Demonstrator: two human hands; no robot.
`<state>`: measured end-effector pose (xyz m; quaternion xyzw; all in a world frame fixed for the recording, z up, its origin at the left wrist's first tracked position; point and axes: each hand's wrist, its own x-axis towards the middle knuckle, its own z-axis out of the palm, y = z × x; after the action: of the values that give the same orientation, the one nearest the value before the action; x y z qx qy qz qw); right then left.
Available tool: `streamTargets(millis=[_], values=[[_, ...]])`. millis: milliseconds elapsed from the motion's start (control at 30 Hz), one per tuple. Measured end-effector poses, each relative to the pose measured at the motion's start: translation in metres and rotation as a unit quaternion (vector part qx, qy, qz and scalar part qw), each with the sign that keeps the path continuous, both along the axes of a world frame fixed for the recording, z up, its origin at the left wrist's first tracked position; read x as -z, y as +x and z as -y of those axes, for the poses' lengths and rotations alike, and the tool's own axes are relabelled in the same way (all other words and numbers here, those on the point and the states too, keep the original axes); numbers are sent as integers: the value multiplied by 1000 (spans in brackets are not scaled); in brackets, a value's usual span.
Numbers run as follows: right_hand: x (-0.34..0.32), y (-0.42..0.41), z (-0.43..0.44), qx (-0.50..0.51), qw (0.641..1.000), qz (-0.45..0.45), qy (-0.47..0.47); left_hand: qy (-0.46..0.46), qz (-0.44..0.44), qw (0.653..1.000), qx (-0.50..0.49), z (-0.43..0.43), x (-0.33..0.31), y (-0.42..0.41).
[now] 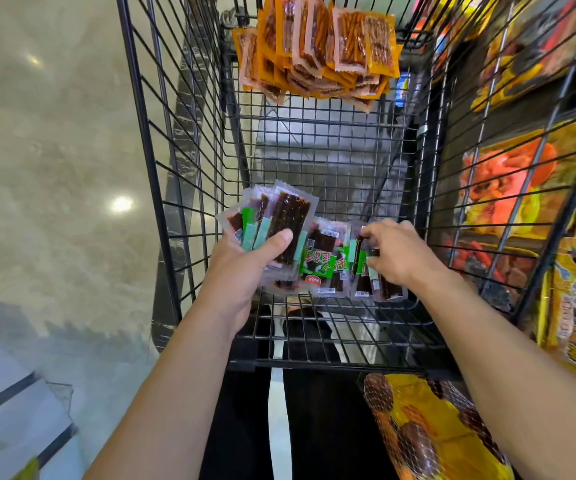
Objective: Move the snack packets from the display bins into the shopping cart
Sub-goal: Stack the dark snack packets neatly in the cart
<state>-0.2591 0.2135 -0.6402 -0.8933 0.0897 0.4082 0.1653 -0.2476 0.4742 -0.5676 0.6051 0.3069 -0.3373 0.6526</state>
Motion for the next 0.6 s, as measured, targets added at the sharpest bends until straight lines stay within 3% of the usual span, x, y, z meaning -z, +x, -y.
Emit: streamTargets(millis=[200, 400, 600], values=[[-11, 5, -1, 25, 999, -8, -30, -1, -10, 1000, -12, -1, 1, -1], [-27, 4, 0, 52, 996, -40, 62, -4, -11, 1000, -13, 0, 2, -1], [-45, 5, 10, 127, 982, 58, 124, -5, -3, 1000, -23, -1, 2, 0]])
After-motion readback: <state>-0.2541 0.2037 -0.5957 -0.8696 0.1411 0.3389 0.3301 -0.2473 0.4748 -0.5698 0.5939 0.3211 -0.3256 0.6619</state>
